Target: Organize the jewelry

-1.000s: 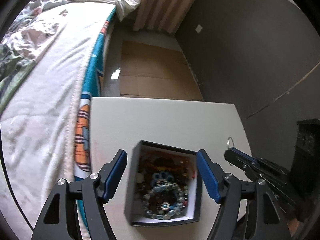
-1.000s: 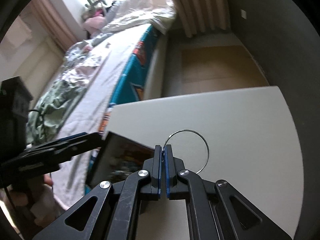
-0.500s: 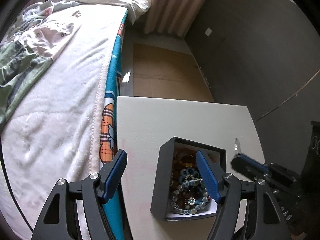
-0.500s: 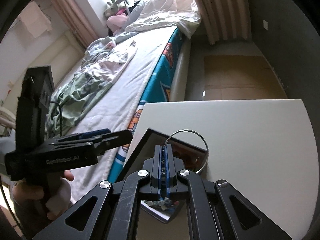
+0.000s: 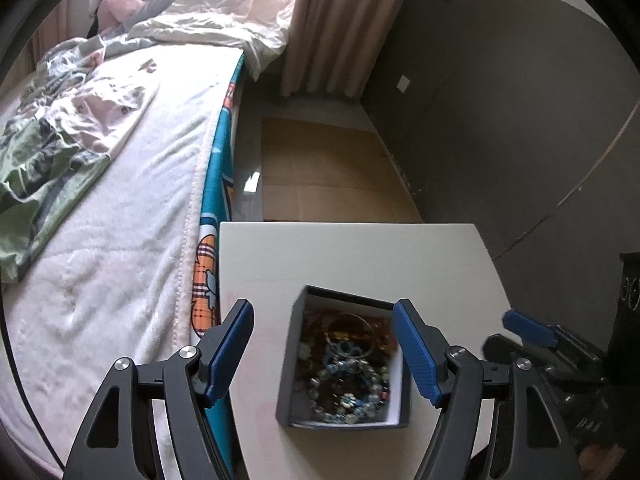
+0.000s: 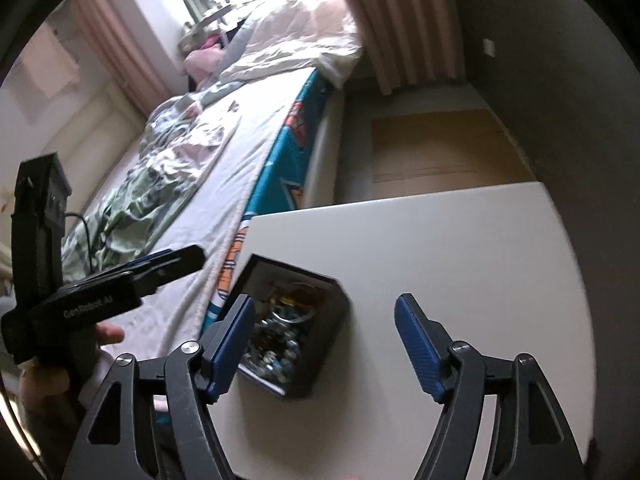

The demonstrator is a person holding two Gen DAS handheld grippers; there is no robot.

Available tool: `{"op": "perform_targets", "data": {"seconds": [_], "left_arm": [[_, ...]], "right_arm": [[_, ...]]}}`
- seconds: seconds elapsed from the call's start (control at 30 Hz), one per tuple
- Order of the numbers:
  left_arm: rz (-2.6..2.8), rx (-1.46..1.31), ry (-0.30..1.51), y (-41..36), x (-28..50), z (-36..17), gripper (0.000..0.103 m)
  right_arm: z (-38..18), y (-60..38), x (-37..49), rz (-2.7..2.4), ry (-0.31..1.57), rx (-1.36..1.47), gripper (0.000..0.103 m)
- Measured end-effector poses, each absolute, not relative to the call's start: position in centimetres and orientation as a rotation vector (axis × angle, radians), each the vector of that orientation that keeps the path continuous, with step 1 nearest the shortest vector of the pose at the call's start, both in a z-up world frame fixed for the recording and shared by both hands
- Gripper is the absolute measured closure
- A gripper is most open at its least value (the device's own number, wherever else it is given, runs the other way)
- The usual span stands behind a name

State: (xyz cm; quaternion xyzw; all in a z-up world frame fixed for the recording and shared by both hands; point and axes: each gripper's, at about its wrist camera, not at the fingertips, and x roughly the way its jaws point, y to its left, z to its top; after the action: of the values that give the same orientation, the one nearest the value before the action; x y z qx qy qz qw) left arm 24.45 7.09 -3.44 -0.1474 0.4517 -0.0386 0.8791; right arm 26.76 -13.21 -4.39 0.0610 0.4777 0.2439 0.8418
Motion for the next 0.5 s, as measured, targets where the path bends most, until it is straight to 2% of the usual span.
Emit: {"op": "perform_targets", "data": {"seconds": [0.03,0.07,0.17,0.2,0.5], "left_arm": [[-0.084,-0.304,0.937,6.8,24.2,-3.2,0.028],[-0.091,-0.3,0.926,6.4,23.7,-2.7,0.025],[-0.102,-0.3,0.879,5.8,22.1,-1.3,0.013],[-0.1,-0.299,0.865,5.7,21.7,-0.8,0.012],[-0.119,-0.283,0.77,3.0,16.6,3.2,0.0]], "right_arm": [[-4.1,-13.7,26.5,0.496,0.997,0.119,0.011],[-3.5,-14.4,25.9,0.453,0.968,0.088,0.005],[-2.2,-15.6,24.9,0.407,0.939,0.056,0.003],[-1.7,-16.0,24.4,0.393,0.925,0.039,0.0],[0.9,-21.0,19.6,0.386,0.852,0.108,0.0]]}}
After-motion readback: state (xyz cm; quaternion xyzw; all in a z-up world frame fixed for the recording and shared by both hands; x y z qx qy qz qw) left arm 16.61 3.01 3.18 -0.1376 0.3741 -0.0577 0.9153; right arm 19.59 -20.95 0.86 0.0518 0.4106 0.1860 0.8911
